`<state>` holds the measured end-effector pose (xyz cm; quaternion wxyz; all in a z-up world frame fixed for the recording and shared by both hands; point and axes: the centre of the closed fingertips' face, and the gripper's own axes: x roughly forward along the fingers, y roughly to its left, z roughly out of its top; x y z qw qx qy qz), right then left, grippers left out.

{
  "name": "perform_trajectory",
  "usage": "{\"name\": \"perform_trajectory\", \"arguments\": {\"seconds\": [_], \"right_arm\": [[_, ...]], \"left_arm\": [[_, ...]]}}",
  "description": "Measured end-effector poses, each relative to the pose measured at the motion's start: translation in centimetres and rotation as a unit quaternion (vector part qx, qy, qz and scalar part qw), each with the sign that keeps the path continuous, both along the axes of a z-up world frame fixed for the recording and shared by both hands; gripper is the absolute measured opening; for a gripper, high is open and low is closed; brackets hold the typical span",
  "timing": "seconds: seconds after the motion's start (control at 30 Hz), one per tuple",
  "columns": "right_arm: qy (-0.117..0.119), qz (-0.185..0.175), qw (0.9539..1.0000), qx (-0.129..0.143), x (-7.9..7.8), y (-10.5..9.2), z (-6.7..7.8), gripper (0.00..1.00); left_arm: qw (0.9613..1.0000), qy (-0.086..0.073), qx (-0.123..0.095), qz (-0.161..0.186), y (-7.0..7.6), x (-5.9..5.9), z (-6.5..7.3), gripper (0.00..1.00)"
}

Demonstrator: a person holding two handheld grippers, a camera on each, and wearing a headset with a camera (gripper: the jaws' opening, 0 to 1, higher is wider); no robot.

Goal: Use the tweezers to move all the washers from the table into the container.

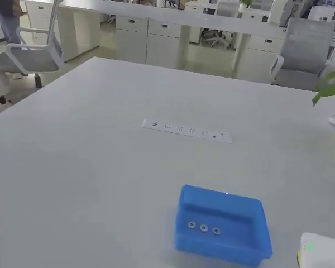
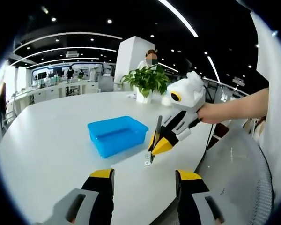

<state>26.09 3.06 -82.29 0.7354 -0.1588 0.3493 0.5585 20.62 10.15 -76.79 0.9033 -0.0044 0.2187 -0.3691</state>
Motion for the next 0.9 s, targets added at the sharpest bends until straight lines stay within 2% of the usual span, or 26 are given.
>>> {"name": "perform_trajectory", "arguments": {"seconds": [0.07,0.27,0.4,0.5,0.63,0.9], "right_arm": [[0.005,-0.005,1.0,0.001,0.1,0.0,-0.2,0.05],[0.009,-0.013,0.9999,0.003,0.3,0.3,-0.4,0.05],[0.01,-0.016,0.9998,0.007,0.4,0.5,-0.4,0.05],[0.015,-0.011,0.9998,0.006,0.2,0.6,-0.6,0.05],[0.009,-0.004,0.9999,0.0,0.0,0.7,-0.5,0.05],[0.009,0.011,0.9999,-0.007,-0.8,0.7,-0.6,0.05]], "left_arm": [[0.9999,0.0,-0.01,0.006,0.1,0.2,0.2,0.56],[0.9998,-0.009,-0.014,0.01,0.0,0.4,0.5,0.61],[0.9995,-0.002,-0.03,0.013,0.0,0.4,0.6,0.61],[0.9994,-0.003,-0.032,0.013,0.0,0.4,0.7,0.61],[0.9996,0.0,-0.026,0.009,-0.1,0.3,0.5,0.61],[0.9993,0.002,-0.036,0.013,0.0,0.4,0.6,0.61]]}}
